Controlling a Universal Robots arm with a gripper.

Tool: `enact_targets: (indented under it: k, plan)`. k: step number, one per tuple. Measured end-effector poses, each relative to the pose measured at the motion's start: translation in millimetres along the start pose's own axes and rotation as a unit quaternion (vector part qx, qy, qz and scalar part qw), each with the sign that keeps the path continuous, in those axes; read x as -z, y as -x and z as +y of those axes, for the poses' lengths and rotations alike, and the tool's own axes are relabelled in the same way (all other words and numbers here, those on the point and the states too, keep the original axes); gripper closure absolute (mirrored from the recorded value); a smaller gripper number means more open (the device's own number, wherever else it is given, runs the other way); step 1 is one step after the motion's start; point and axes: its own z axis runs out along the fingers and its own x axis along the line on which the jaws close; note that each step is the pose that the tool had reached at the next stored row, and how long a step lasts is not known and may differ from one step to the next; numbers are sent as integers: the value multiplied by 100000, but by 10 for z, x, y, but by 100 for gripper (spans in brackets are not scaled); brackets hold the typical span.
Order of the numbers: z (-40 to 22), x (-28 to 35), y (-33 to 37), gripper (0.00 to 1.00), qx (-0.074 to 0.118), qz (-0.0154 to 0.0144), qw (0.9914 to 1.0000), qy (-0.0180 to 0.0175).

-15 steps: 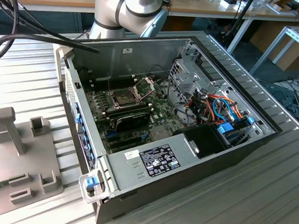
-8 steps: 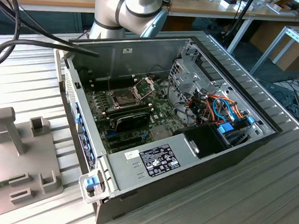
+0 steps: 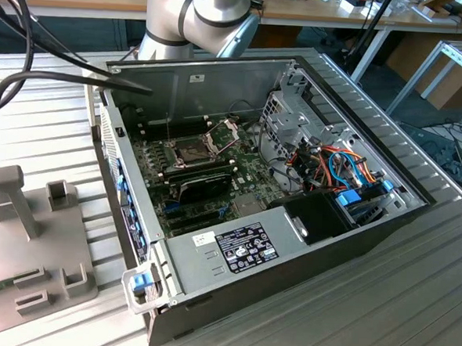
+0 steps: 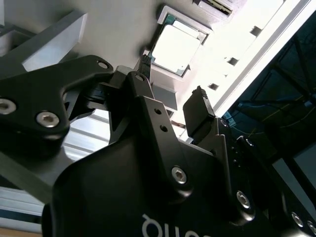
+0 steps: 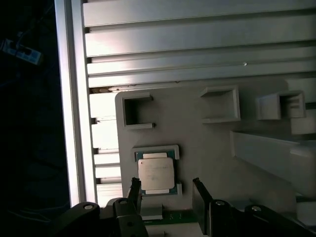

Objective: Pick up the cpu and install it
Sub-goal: 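Pick up the cpu and move it towards the insertion slot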

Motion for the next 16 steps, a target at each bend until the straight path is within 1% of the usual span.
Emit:
enact_targets:
  k: [6, 11, 16]
  plan:
    - [-1, -51, 2, 46, 0, 5, 100000, -4]
    - [-2, -78, 2, 46, -1, 1, 100000, 1]
    - [-4, -112, -25, 46, -2, -1, 100000, 6]
